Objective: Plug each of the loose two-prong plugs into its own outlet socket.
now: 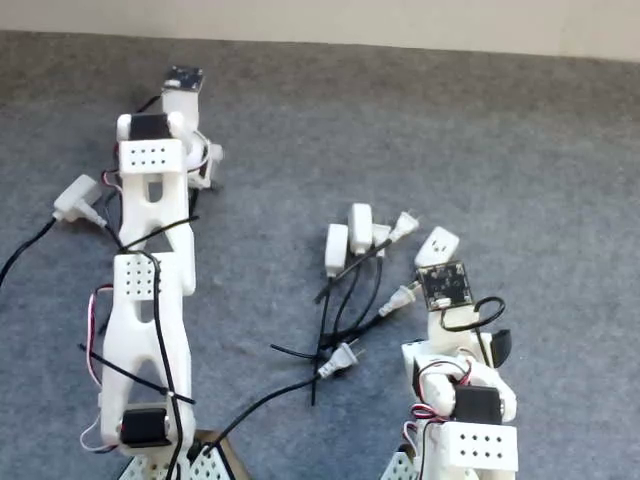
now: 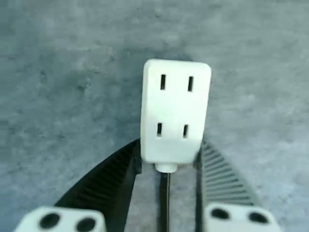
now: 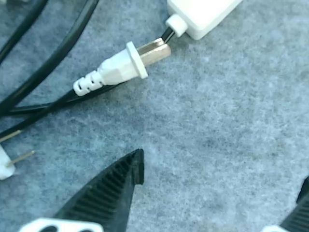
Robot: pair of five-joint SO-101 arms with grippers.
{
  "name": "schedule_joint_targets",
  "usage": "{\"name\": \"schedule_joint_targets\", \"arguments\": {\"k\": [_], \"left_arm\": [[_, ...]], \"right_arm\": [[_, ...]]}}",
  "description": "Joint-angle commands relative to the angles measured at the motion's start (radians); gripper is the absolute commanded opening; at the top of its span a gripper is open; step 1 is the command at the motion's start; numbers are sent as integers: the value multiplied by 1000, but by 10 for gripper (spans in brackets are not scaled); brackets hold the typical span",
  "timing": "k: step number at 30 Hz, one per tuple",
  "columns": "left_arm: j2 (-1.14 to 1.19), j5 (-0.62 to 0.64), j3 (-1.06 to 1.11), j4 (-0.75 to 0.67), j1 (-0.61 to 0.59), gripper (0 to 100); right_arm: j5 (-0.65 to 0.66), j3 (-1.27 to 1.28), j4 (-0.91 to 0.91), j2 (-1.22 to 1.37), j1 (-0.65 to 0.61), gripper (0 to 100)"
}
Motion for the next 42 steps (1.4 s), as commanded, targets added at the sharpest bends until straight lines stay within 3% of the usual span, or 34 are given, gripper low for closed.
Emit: {"name": "schedule_joint_targets", "arguments": {"k": [1,6,9,25,30,35,42], "left_arm": [[-25,-12,-21,38,15,2],[-124,-28,-19,130,22,12],[-245,-95,108,132,22,4],[-1221,-697,1557,120,85,4],[-1374,-760,1913,-101,87,4],[-1484,-779,2229,-402,166,4],[-1523,-681,2390,-675,254,5]], "right_arm": [[-3,1,-30,-4,-5,461],[-3,1,-30,-4,-5,461],[-3,2,-30,-4,-5,461],[-3,2,-30,-4,-5,461],[-3,2,-30,-4,-5,461],[-3,2,-30,-4,-5,461],[-3,2,-30,-4,-5,461]]}}
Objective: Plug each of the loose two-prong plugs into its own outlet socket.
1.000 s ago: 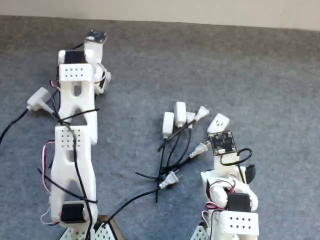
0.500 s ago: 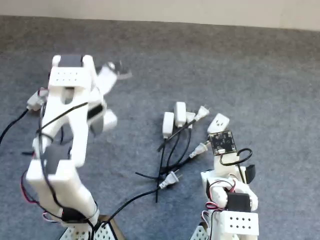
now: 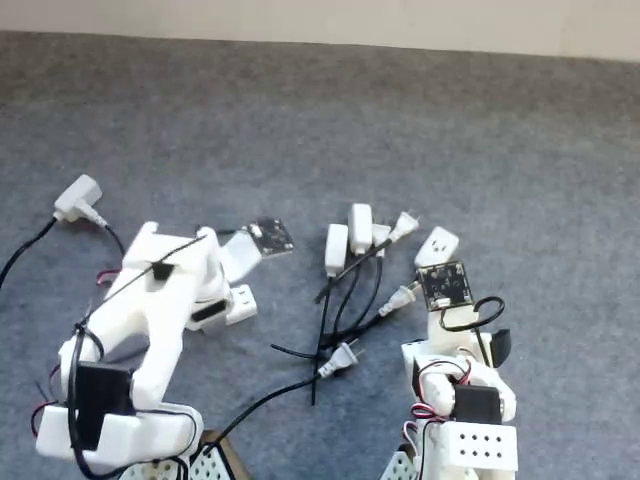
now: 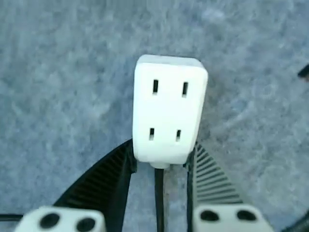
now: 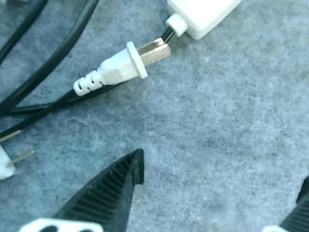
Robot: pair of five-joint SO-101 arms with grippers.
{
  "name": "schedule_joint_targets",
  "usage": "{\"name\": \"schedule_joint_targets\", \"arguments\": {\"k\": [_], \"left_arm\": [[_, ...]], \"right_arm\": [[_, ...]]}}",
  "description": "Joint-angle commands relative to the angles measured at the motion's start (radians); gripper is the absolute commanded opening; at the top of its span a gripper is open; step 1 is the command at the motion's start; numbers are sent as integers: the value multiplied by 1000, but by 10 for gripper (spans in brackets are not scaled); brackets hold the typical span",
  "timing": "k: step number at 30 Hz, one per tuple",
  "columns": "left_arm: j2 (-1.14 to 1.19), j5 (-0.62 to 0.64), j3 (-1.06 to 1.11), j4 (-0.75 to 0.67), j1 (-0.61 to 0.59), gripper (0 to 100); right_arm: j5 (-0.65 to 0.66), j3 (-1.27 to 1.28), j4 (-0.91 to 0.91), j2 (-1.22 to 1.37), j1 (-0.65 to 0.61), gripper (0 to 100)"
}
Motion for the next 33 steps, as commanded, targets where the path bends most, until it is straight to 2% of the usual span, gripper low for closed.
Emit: {"name": "schedule_joint_targets", "arguments": {"k": [1,3,6,8,15,20,24,26,30,33], "left_arm": [[-35,58,45,-137,54,6],[-35,58,50,-149,59,46],[-45,58,48,-147,56,180],[-45,55,33,-115,53,232],[-124,61,-131,83,50,233],[-291,74,-133,130,45,233],[-372,195,-91,120,15,233],[-383,315,-68,68,-7,233],[-381,592,8,-107,-59,233],[-381,721,85,-236,-61,234]], "right_arm": [[-3,2,-30,-4,-5,461],[-3,2,-30,-4,-5,461],[-3,1,-30,-1,-5,461],[-3,-2,-30,2,-4,461],[60,-39,-22,5,-4,461],[60,-200,53,8,-4,461],[60,-469,136,189,-2,461],[51,-633,174,377,-2,461],[-146,-894,225,734,-31,461],[-305,-917,166,903,-127,461]]}}
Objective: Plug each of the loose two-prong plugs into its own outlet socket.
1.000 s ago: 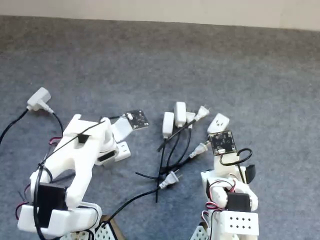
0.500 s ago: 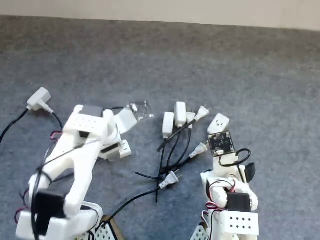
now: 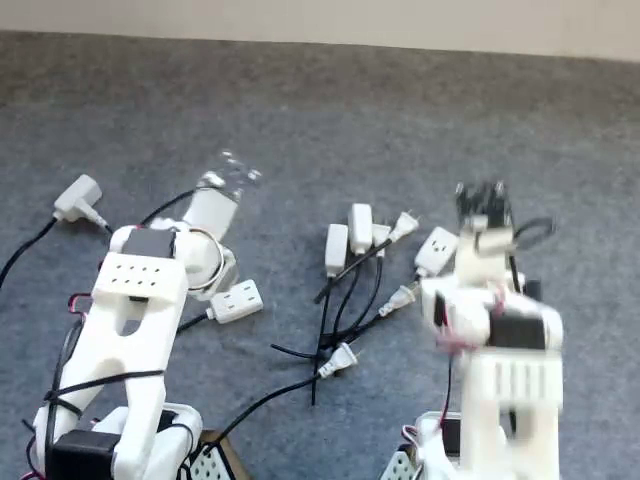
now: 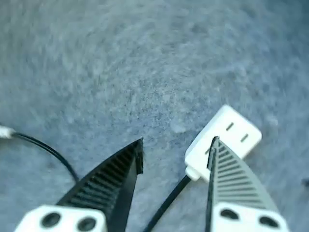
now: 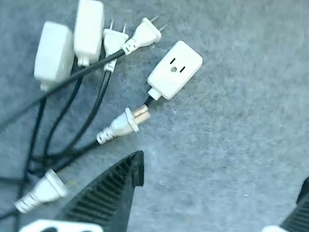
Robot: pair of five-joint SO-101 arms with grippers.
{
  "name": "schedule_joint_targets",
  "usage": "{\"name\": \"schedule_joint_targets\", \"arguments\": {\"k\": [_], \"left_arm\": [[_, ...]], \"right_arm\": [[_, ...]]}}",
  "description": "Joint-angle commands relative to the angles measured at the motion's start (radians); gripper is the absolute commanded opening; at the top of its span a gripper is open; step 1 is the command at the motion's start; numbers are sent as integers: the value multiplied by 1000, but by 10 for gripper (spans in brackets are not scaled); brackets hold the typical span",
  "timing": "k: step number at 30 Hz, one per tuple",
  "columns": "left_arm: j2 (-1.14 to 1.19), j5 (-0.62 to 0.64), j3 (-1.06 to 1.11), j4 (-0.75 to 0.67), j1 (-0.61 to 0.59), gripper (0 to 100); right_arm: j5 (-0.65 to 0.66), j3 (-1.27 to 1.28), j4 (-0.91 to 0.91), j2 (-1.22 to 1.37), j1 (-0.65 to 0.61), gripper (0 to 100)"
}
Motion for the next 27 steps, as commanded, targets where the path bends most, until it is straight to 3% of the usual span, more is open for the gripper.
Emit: {"name": "schedule_joint_targets", "arguments": {"k": [1,7,12,15,20,27], "left_arm": [[-30,181,68,-180,-19,234],[-28,181,107,-219,-44,234],[-28,178,156,-319,-48,234],[-28,178,157,-319,-47,234],[-28,178,160,-319,-48,234],[-27,180,160,-321,-48,234]], "right_arm": [[-250,-120,-82,311,-143,461],[-557,-5,-360,444,-262,420],[-764,33,-372,449,-200,214],[-867,35,-383,458,-200,211],[-976,101,-483,456,-200,250],[-980,206,-544,447,-200,250]]}}
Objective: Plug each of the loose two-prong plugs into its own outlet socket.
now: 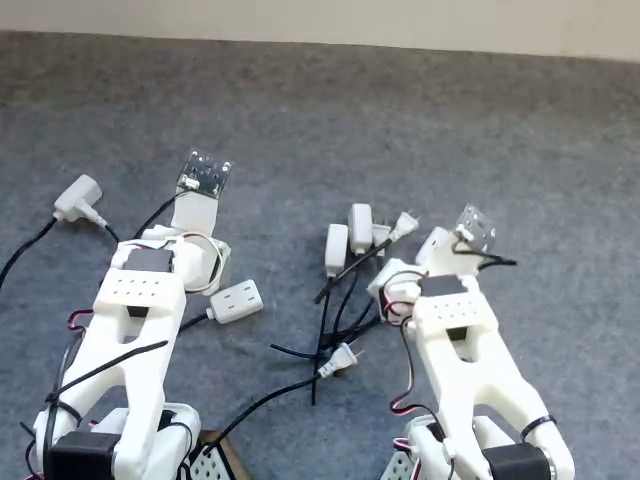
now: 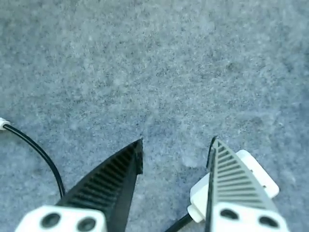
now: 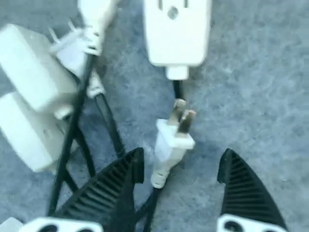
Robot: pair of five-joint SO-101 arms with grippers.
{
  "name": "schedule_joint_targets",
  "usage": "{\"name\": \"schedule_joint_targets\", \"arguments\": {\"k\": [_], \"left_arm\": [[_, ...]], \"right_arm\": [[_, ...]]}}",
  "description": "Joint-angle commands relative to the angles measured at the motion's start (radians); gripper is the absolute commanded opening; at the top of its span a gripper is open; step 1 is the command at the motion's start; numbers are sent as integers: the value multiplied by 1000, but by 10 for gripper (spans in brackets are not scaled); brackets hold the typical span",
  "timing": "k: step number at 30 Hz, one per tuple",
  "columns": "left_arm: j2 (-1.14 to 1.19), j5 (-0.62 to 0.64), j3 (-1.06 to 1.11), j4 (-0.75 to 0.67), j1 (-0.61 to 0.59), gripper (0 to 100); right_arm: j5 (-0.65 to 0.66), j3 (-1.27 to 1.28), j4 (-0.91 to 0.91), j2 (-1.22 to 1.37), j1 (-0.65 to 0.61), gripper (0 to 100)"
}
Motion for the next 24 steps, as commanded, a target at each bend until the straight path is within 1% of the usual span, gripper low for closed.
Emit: {"name": "schedule_joint_targets", "arguments": {"k": [1,5,7,10,11,15,16,17,19,21,24], "left_arm": [[-24,8,1,-17,-8,234],[-24,8,2,-17,-8,234],[-24,8,4,-17,-8,234],[-24,8,12,-18,-7,234],[-24,8,12,-18,-7,234],[-24,8,12,-18,-7,234],[-24,8,12,-18,-7,234],[-24,8,12,-18,-7,234],[-24,8,13,-18,-8,234],[-24,8,13,-18,-8,234],[-24,8,13,-18,-8,234]], "right_arm": [[-9,7,-25,-16,13,250],[-15,5,-28,-16,7,233],[-15,5,-28,-16,-15,163],[-6,4,-38,-16,-27,21],[-6,5,-59,-16,-27,0],[0,13,-104,-16,-19,15],[37,12,-102,-16,5,15],[124,5,-102,-16,38,15],[359,-24,-105,-18,116,15],[559,-119,-79,-16,199,15],[856,-349,101,-7,328,15]]}}
